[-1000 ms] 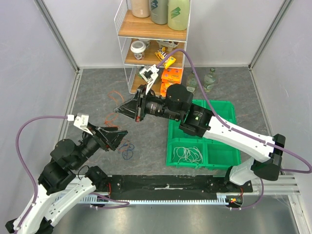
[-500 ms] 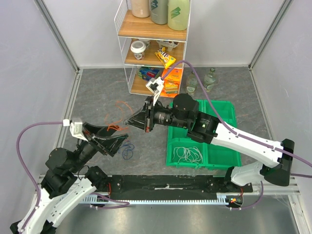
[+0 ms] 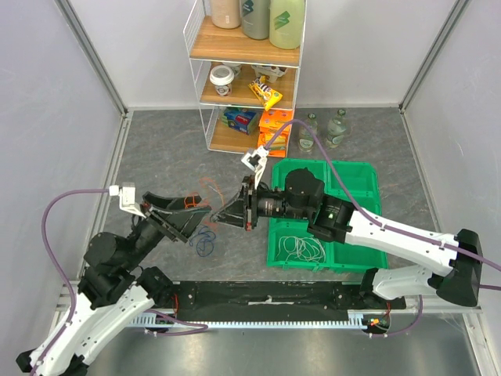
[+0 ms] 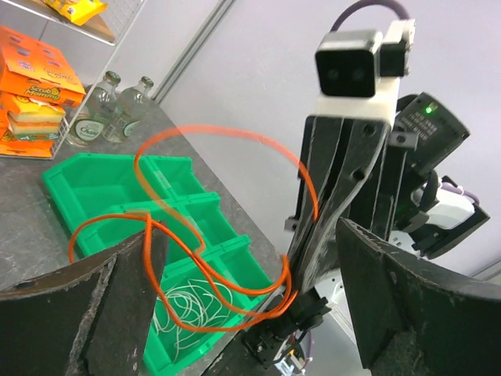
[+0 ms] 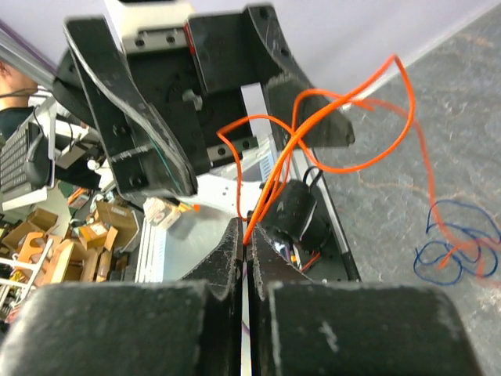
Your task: Untangle the cables
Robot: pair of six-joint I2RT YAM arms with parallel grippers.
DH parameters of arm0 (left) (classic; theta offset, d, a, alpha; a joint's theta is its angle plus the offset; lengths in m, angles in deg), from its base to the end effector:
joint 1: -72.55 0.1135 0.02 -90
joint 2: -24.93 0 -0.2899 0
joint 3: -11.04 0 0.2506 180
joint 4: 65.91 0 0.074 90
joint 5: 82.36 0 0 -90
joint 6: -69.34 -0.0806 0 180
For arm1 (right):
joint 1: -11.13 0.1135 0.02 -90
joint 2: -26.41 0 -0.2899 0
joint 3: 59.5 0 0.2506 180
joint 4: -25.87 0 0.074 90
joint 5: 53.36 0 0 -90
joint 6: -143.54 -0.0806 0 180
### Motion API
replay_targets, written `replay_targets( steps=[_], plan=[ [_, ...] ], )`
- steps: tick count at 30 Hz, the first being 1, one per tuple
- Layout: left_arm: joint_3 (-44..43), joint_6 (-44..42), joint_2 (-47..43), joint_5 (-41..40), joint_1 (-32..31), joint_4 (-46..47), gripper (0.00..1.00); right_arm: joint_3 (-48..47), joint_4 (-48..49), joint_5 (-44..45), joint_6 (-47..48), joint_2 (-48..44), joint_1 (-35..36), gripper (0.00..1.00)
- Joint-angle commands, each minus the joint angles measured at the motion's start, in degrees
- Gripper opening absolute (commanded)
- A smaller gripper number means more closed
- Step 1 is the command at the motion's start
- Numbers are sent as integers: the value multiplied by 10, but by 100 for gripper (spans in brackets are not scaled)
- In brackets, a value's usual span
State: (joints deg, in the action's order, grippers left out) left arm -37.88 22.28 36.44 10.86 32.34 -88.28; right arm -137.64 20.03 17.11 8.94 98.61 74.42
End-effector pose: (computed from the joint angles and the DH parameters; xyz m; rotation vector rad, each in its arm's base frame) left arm 0.0614 -0.0578 0.3637 0.0182 1.4214 -1.2593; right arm 0.1245 0.3074 0.4157 -0.6104 1.7600 1.6726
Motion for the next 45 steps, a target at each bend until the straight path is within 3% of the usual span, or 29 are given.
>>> replay_targets(
  steps=[1,3,6,12,13,21,27,31,37,41,45],
  plan=[
    [1,34,31,20,2,55,91,21,35,-38,-10,-8,7,0],
    [3,36,40,28,2,60,88,22,31,-45,-3,-2,11,0],
    [4,34,52,34,3,62,72,17,18,-46,12,7,19,0],
    [-7,11,64,52,3,47,4,11,-59,9,57,-6,33,0],
    [-7,10,68,54,2,44,2,11,-73,23,63,-10,34,0],
    [-41,48,126,88,3,-10,2,17,-249,185,135,-56,35,39],
    [-60,43,185,180,3,0,2,46,-286,238,170,-126,35,71],
    [-55,26,207,212,3,33,2,64,-282,269,192,-164,34,81],
    [-64,16,279,287,3,83,2,83,-214,225,267,-169,34,98],
    [-89,-14,336,359,2,121,1,95,-173,216,319,-167,26,98],
    [-129,-41,393,387,3,116,2,103,-150,132,339,-151,-1,98]
  ],
)
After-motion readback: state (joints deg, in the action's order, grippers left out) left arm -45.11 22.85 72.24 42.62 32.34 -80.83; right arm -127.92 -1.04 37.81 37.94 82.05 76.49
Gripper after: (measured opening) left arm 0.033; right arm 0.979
